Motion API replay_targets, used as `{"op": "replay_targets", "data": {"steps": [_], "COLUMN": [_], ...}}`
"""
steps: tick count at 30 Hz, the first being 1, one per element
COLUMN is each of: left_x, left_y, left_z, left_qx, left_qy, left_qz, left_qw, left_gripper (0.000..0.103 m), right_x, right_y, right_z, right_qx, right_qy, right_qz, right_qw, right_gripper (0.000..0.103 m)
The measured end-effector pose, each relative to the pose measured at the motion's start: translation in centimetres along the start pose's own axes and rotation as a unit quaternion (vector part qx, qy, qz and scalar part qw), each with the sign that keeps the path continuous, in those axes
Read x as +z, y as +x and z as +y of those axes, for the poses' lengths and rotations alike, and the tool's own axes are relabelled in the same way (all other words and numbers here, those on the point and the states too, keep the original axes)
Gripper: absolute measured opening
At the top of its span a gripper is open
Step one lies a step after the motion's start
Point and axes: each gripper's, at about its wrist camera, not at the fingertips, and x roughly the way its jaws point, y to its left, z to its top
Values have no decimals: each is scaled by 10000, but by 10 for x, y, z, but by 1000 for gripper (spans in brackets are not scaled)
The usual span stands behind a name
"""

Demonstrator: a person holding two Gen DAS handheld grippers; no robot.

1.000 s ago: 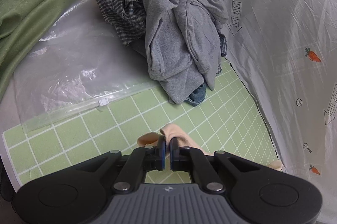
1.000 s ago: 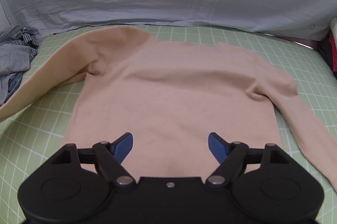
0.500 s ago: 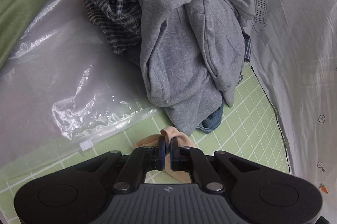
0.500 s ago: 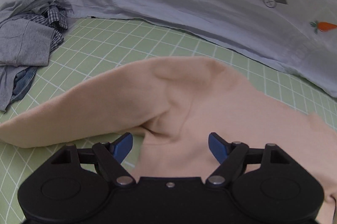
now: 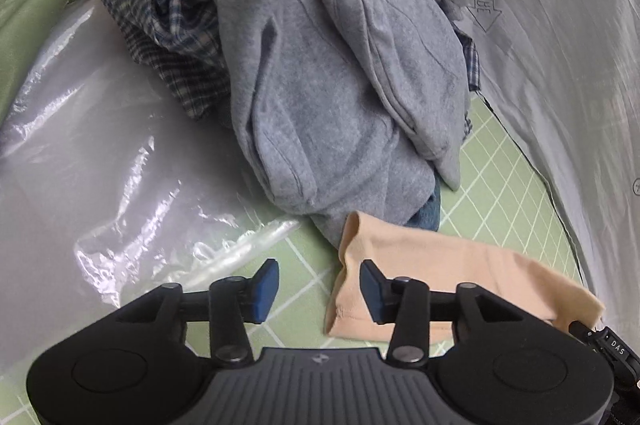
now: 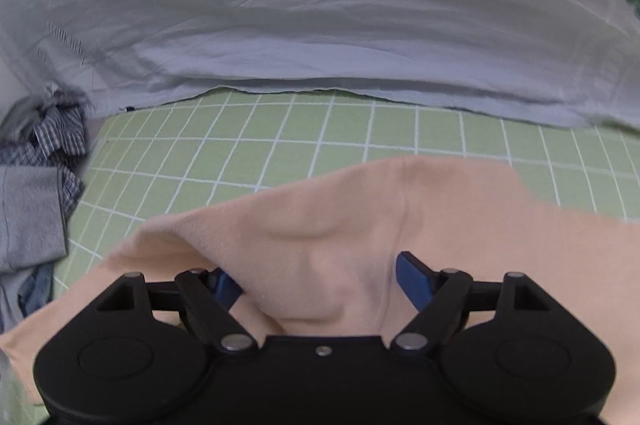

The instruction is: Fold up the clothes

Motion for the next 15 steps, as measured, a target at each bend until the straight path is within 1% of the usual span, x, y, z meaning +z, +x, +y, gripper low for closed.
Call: {"op": "replay_targets", "data": {"steps": [1,4,6,7,9,11,12,13,14,15], "left_x": [-3,-11,-15,-16,-17,-18,-17,-17,-16,-15], "left_y": [3,12,20,23,26,31,33,34,36,37], "left_z": [-2,-12,-21,-26,-35,-42,-44,-45,-45,-44], "left_qx": [-46,-38,76,151,181,242,273,301,246,185], "left_qy": [40,159,296,397,669,839,865,889,865,837], "left_qz": [38,77,98,37,-38,-73,-76,-77,-27,27], "left_qw": [10000,9998,9995,9991,9976,9962,9959,9956,9959,9963], "left_gripper": [55,61,61,62,62,58,43,12,5,5], "right_x": [-4,-19,-29,-35,-48,-61,-67,-73,-77,-81], "right_y": [-7,-30,-43,-48,-59,-67,-72,-76,-79,-82], "right_z": [-5,-18,-26,-30,-40,-52,-58,-64,-69,-72], "right_qx": [26,20,-153,-252,-431,-527,-571,-614,-669,-727], "right_qy": [120,355,340,315,344,524,619,713,768,813], "right_qz": [-21,-69,-74,-65,-12,80,127,174,196,212], "right_qw": [9999,9993,9993,9992,9985,9972,9964,9954,9946,9938], "right_gripper": [83,85,86,86,86,86,86,86,86,86]}}
